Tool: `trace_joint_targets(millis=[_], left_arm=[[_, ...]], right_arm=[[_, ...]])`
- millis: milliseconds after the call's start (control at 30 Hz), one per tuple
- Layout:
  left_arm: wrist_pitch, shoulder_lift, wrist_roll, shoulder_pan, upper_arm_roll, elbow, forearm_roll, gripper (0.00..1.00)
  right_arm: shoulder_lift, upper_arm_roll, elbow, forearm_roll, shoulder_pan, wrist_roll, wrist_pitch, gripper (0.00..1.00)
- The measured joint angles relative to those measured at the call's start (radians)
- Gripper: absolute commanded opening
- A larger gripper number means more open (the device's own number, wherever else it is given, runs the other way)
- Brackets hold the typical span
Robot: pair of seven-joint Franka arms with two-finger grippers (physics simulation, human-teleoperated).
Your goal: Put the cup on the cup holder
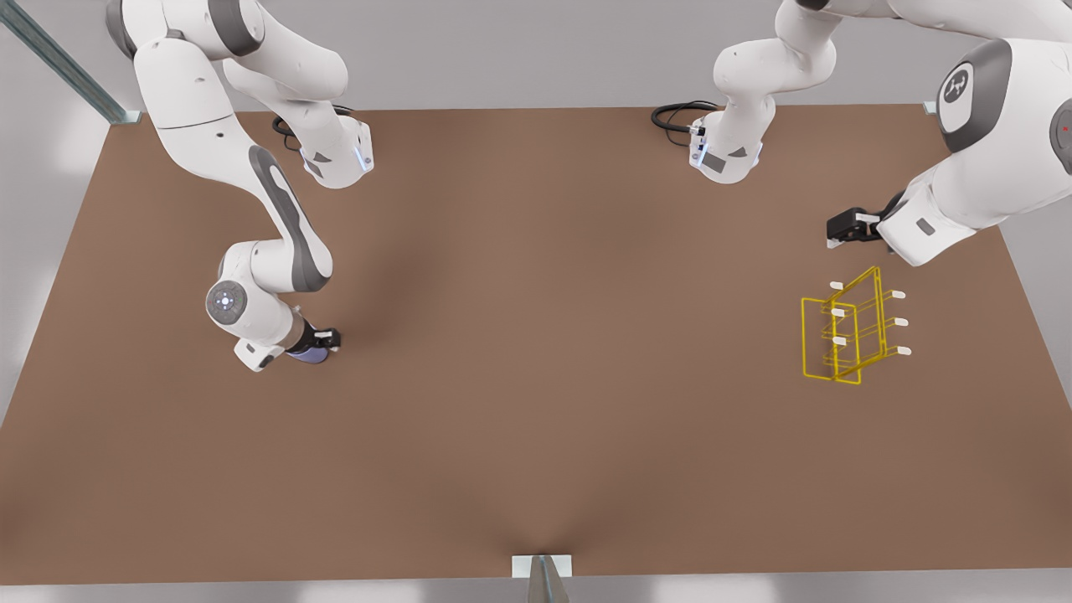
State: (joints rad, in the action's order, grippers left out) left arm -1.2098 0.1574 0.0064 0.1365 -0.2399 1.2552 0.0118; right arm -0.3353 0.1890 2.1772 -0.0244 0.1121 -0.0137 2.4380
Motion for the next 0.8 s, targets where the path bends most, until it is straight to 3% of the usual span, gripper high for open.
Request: trace_joint_targets(millis=[233,367,433,700,800], left_arm=[[0.001,0.004,0.001,0.000,0.000,0.001,-0.002,1.00],[0.003,0.006,0.002,0.000,-0.001,0.002,-0.003,1.00],[0.004,0.006,0.002,-0.001,-0.001,0.002,-0.003,1.00],[0.007,0.006,0.003,-0.001,-0.004,0.002,-0.003,1.00],[0.007,0.006,0.003,-0.002,-0.005,0.002,-0.003,1.00]], right_arm=[[-0.001,-0.002,0.000,0.023,0.003,0.005,0.003,0.60],[-0.007,-0.005,0.001,0.032,0.003,0.008,0.002,0.43],[-0.007,-0.005,0.001,0.037,0.003,0.008,0.000,0.21],[-0.001,0.000,-0.073,0.045,0.010,0.002,-0.070,0.21],[-0.002,0.002,-0.213,0.019,-0.003,0.003,-0.176,0.21]])
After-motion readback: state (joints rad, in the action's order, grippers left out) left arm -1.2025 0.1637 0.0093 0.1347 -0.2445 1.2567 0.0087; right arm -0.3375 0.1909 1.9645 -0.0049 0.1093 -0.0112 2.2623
